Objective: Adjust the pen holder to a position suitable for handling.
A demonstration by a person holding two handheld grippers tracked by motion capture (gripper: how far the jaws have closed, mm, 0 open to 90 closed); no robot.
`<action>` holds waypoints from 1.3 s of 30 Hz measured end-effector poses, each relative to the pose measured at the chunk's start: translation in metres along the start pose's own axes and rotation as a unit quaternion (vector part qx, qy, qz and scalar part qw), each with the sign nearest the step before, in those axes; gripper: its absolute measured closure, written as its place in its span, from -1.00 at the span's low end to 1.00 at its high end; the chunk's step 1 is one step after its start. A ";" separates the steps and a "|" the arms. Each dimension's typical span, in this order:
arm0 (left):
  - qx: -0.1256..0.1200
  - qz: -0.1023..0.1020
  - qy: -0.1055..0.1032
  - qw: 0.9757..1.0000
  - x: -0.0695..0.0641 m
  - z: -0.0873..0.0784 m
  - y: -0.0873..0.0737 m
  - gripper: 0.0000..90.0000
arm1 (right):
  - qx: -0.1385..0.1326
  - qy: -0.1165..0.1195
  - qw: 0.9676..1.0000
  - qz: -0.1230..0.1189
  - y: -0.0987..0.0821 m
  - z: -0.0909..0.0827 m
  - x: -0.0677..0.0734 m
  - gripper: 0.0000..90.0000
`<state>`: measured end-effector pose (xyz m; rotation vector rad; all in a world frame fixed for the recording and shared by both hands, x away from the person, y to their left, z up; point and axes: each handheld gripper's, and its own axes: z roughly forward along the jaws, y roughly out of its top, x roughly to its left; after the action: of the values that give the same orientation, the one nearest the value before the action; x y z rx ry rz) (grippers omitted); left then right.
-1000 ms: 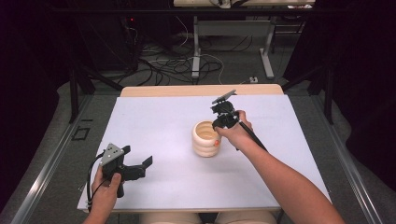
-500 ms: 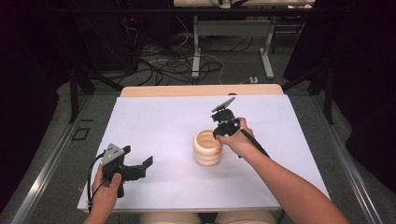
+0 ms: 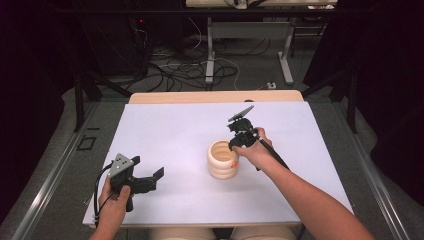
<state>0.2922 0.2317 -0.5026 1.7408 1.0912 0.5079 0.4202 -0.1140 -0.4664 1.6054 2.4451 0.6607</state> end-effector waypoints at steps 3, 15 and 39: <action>0.000 -0.004 0.000 1.000 0.000 0.000 0.000 -0.98 | 0.001 0.004 1.000 0.003 0.000 0.000 0.000 0.62; 0.000 -0.004 0.000 1.000 0.000 0.000 0.000 -0.98 | -0.021 0.020 1.000 0.009 0.001 -0.012 -0.005 0.35; 0.000 -0.008 0.002 1.000 0.001 0.000 -0.001 -0.98 | -0.090 0.053 0.994 -0.033 0.008 -0.043 -0.030 -0.16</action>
<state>0.2923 0.2328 -0.5040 1.7315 1.1066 0.5005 0.4243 -0.1501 -0.4278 1.4492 2.4178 0.9481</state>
